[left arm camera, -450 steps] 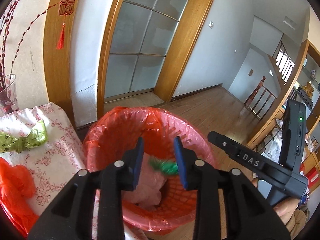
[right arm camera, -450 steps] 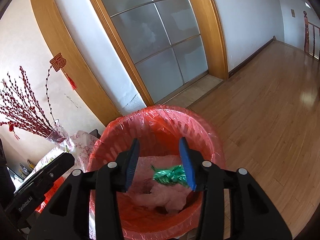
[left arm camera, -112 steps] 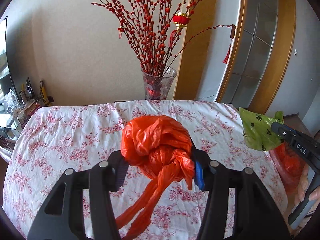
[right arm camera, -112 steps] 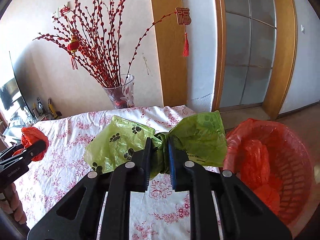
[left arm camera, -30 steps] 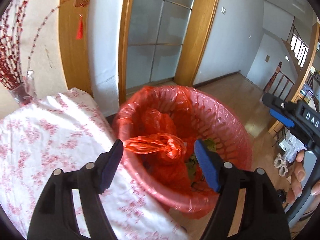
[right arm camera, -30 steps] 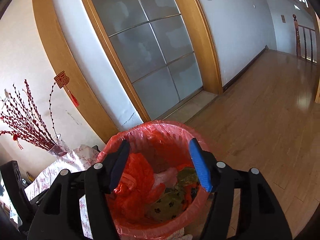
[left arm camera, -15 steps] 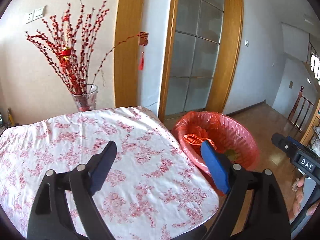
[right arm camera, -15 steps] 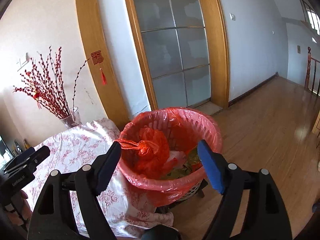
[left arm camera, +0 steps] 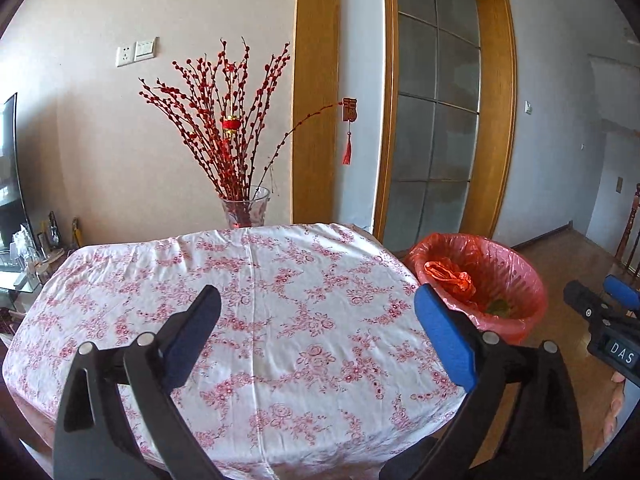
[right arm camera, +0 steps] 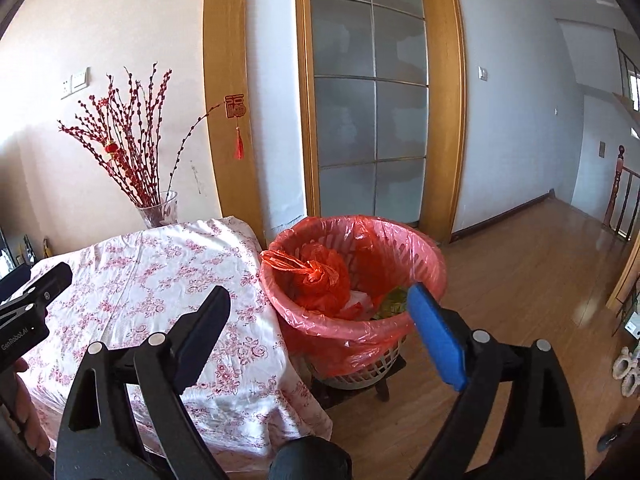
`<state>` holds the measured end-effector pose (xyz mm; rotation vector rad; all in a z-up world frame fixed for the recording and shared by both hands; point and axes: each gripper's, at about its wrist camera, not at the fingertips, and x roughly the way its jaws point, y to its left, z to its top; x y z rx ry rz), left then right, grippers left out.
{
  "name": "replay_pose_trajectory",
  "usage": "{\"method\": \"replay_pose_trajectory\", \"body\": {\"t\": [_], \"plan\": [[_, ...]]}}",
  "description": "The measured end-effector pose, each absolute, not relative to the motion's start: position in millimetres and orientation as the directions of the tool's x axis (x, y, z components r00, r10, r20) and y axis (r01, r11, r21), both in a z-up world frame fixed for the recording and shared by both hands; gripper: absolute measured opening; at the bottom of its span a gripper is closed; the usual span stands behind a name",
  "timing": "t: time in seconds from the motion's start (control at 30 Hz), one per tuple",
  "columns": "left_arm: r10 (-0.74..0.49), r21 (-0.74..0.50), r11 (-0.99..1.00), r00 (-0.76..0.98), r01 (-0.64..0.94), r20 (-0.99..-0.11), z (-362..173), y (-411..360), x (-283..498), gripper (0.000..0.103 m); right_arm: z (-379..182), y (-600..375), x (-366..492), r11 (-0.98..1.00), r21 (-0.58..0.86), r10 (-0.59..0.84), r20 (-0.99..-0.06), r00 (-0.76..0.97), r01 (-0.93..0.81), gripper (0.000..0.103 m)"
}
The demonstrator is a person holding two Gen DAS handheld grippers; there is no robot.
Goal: Collect trash
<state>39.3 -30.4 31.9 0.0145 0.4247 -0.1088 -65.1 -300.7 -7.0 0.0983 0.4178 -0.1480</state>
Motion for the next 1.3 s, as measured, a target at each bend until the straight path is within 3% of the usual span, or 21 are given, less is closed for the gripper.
{"method": "replay_pose_trajectory", "body": {"t": [0.4,1.3], "plan": [[-0.040,0.025,0.998,0.923,0.053,-0.382,25,-24,11,0.098,-14,-278,-90,0.983,-0.013,-0.172,-0.381,0.908,0.181,0.093],[-0.021,0.055,0.997,0.922,0.046,-0.387,8,-29,1,0.098,-32,-276,-98,0.967,-0.038,-0.246,-0.413,0.877,0.253,0.101]]}}
